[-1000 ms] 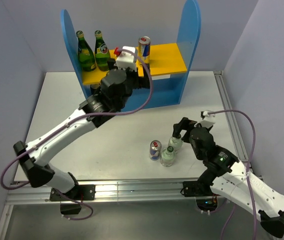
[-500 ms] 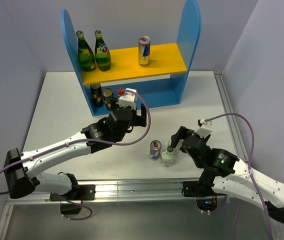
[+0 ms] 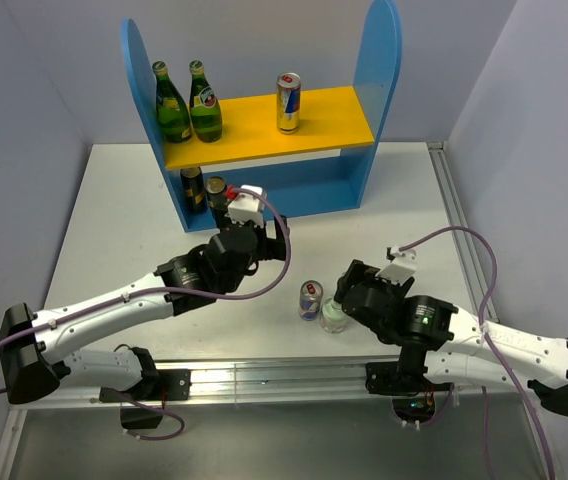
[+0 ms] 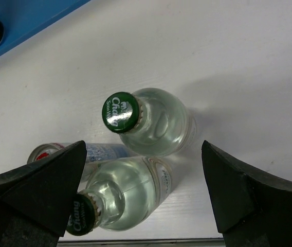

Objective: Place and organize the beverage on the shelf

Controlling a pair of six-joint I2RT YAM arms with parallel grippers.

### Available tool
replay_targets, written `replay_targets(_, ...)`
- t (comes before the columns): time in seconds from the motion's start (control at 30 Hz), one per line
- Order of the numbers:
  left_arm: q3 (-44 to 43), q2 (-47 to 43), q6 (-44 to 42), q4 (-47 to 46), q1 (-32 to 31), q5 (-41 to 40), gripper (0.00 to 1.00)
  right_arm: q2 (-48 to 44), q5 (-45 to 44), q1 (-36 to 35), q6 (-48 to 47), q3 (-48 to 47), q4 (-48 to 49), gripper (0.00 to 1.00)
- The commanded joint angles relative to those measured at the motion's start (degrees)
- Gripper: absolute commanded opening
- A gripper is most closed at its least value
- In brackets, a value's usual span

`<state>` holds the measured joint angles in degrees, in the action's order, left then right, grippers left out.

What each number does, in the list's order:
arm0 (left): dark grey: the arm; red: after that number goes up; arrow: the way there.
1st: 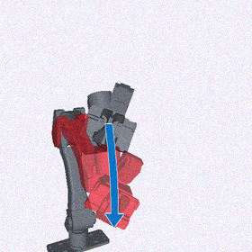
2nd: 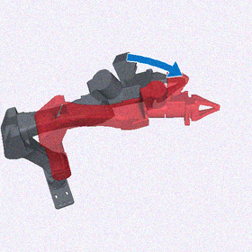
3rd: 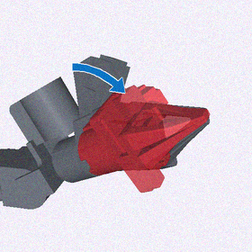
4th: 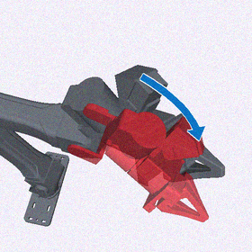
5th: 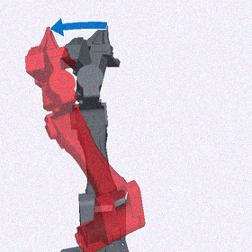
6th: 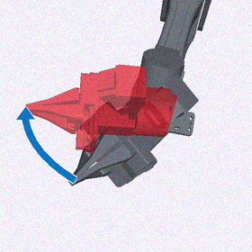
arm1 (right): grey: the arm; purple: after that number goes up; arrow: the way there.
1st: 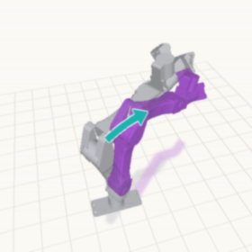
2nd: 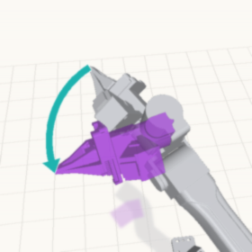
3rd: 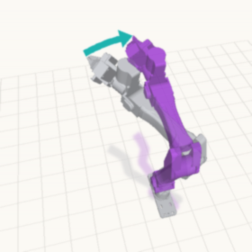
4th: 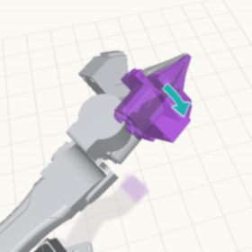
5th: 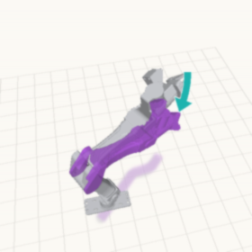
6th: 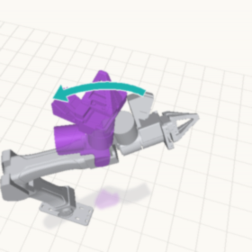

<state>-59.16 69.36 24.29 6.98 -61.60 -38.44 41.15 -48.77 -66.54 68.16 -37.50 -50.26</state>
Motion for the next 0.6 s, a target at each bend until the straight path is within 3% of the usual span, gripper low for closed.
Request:
replay_targets(0.0,1.0,-2.3,1.2,-1.8,-0.4,-0.9,0.99,1.0,-7.0,-0.3,3.7,-2.1,-2.0,1.00)
replay_targets(0.33,2.8,-3.1,1.6,-2.6,-0.4,-1.4,0.99,8.1,-11.0,-0.3,-2.2,-3.9,4.8,0.89)
replay_targets(0.57,4.4,-4.0,1.6,-2.5,-0.4,-2.1,0.99,11.1,-11.2,1.8,-5.4,-3.4,10.1,0.74)
